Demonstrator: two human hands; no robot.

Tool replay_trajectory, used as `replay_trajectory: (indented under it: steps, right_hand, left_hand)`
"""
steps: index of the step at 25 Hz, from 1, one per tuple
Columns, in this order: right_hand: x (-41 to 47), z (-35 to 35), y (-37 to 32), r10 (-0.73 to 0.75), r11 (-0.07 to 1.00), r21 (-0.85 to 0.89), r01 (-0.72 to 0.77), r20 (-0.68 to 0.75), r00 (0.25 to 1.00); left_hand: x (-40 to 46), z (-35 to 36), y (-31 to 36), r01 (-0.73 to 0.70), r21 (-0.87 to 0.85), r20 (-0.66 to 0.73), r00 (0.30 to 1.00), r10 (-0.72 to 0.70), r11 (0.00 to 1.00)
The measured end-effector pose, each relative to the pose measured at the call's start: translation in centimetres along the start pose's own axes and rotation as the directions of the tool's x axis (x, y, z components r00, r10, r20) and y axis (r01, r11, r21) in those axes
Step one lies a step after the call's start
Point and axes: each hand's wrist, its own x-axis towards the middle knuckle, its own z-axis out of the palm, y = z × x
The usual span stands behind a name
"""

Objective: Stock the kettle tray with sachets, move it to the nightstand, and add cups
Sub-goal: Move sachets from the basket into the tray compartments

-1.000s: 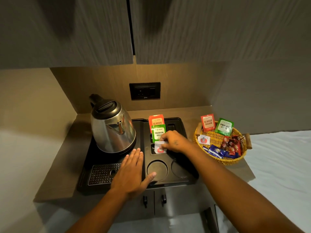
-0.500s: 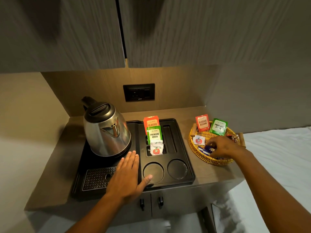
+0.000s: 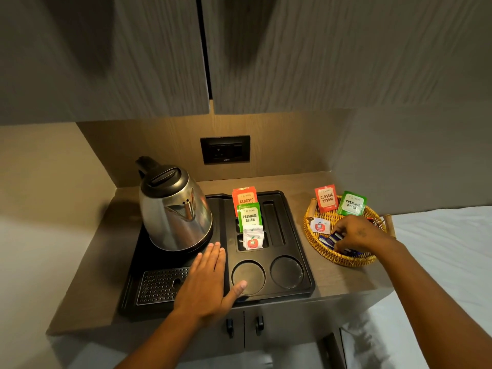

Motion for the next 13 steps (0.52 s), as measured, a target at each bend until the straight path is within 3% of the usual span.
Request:
replay_trajectory:
  steps: [3,5,9,13]
  right_hand:
    - [-1.0,-1.7,-1.0,0.062,0.997,-0.036,-0.064,-0.058,0.996]
    - [-1.4,-2.7,-2.6,0.096,0.995,0.044,-0.092,-0.095,0.991]
    - [1.2,-1.8,-10.7,-0.016,0.972,0.23,0.049,-0.143,0.99]
    - [6.6,0.9,-16.4,0.155,0.945,0.313,-0.092,-0.183,0.971]
  left_hand:
    - [0.0,0.1,0.0,0.001,-0.005,0.002,1.0,-0.001,1.0]
    - [-0.1,0.1,0.1,0.0,-0.01,0.0,1.0,0.0,1.0]
    - [-0.1,-0.1,0.1,-0.01,-0.003,0.007,1.0,0.01,1.0]
    - [-0.3,-0.6,0.2,-0.002,0.001,0.019,1.0,0.002,1.0]
